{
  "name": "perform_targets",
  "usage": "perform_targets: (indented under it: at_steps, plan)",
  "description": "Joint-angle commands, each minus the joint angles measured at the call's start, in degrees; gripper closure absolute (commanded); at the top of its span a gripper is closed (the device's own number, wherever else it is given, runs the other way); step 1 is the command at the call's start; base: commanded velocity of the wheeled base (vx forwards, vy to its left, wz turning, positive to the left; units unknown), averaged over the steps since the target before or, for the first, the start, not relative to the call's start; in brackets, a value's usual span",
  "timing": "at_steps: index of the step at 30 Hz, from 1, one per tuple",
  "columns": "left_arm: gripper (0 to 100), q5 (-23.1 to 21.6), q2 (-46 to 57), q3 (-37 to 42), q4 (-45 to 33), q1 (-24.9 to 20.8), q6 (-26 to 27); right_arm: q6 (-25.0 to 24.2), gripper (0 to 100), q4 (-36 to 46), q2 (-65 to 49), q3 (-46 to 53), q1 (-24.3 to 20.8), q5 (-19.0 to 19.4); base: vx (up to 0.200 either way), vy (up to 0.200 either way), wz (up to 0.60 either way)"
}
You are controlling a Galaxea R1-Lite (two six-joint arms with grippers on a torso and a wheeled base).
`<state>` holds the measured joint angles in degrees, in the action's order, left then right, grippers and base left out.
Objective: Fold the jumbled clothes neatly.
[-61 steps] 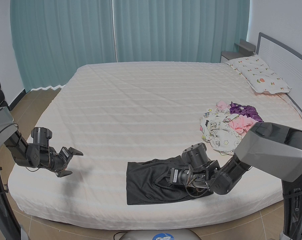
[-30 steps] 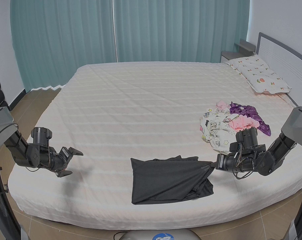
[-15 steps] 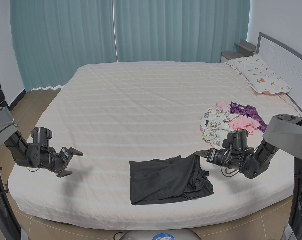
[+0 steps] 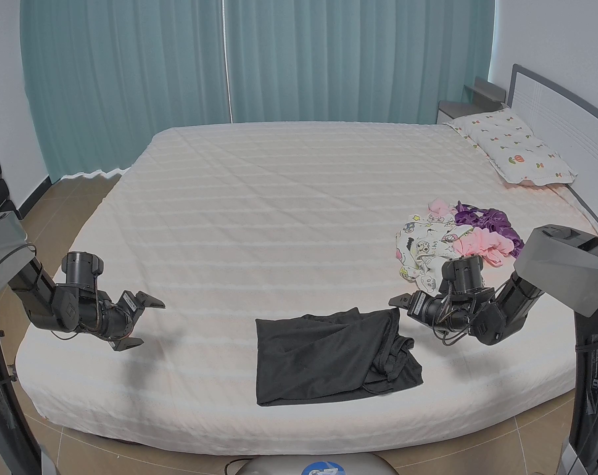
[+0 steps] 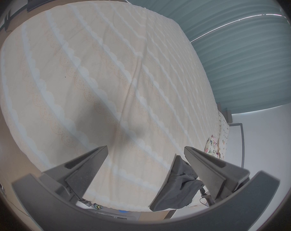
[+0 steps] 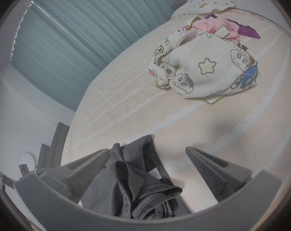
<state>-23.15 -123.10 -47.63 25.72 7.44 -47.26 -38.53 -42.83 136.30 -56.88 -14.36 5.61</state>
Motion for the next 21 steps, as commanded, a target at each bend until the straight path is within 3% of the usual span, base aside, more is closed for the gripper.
perform_targets:
  at_steps: [1, 12, 16, 21]
  plan:
    - [0, 0.0, -0.1, 0.0, 0.0, 0.0, 0.0, -1.6, 0, -4.4, -3.1, 1.9, -0.4, 0.7, 0.0, 0.0, 0.0]
    - [0, 0.0, 0.0, 0.0, 0.0, 0.0, -0.1, -0.8, 0, -7.4, -11.9, 17.3, -8.5, 3.1, 0.0, 0.0, 0.0]
    - [0, -0.1, 0.0, 0.0, 0.0, 0.0, -0.1, 4.1, 0, -12.1, -9.7, 20.5, -10.1, 4.0, 0.0, 0.0, 0.0]
    - [0, 0.0, 0.0, 0.0, 0.0, 0.0, -0.1, 4.9, 0, -12.6, -6.4, 20.5, -11.0, 4.0, 0.0, 0.0, 0.0]
